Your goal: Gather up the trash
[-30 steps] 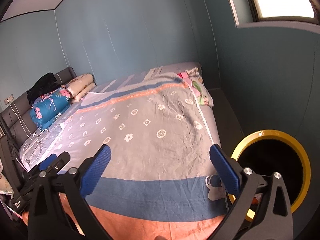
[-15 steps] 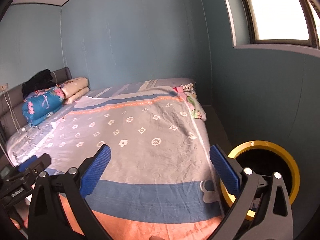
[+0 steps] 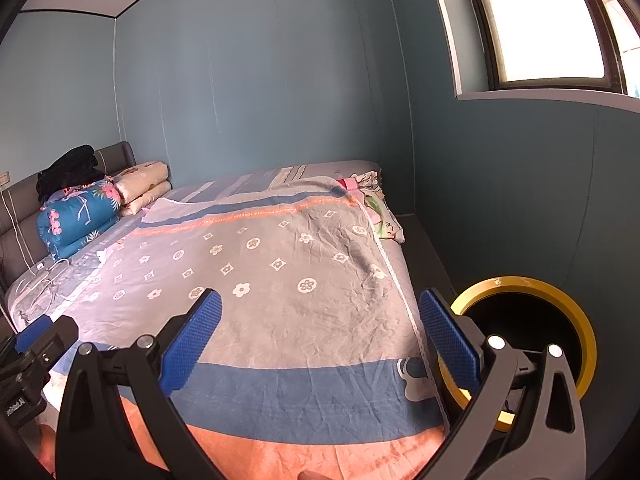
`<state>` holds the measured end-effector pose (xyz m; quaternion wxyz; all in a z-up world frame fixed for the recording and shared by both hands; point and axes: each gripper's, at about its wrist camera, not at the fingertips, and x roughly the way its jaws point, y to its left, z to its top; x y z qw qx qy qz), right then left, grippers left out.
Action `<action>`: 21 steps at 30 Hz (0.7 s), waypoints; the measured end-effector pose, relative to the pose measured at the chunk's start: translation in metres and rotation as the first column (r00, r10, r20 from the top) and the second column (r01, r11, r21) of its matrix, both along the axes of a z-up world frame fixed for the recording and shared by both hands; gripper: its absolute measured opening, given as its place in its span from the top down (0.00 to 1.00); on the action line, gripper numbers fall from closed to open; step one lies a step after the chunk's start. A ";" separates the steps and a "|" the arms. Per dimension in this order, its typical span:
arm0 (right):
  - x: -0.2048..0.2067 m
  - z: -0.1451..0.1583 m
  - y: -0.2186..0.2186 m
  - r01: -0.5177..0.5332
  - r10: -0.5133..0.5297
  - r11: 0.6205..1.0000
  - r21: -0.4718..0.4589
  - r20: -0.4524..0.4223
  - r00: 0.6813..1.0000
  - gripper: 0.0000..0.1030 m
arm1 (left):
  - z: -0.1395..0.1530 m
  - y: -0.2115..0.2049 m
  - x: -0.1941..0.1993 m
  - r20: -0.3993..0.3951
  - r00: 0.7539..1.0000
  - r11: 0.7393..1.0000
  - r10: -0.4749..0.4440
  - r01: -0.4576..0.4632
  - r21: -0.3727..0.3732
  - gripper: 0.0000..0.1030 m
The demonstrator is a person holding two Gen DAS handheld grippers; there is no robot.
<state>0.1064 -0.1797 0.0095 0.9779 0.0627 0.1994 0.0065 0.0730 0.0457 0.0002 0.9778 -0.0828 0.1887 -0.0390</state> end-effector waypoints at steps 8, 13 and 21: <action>0.004 -0.007 -0.002 0.010 -0.009 1.000 0.010 -0.028 1.000 0.08 | -0.003 -0.003 0.001 -0.002 1.000 1.000 -0.011 0.011 0.001 0.08; 0.006 -0.010 -0.005 0.013 -0.013 1.000 0.015 -0.034 0.999 0.08 | -0.005 -0.002 0.002 -0.010 1.000 1.000 -0.016 0.016 -0.001 0.08; 0.009 -0.016 -0.005 0.017 -0.017 1.000 0.019 -0.047 0.999 0.08 | -0.005 -0.003 0.000 -0.011 1.000 1.000 -0.019 0.019 -0.003 0.08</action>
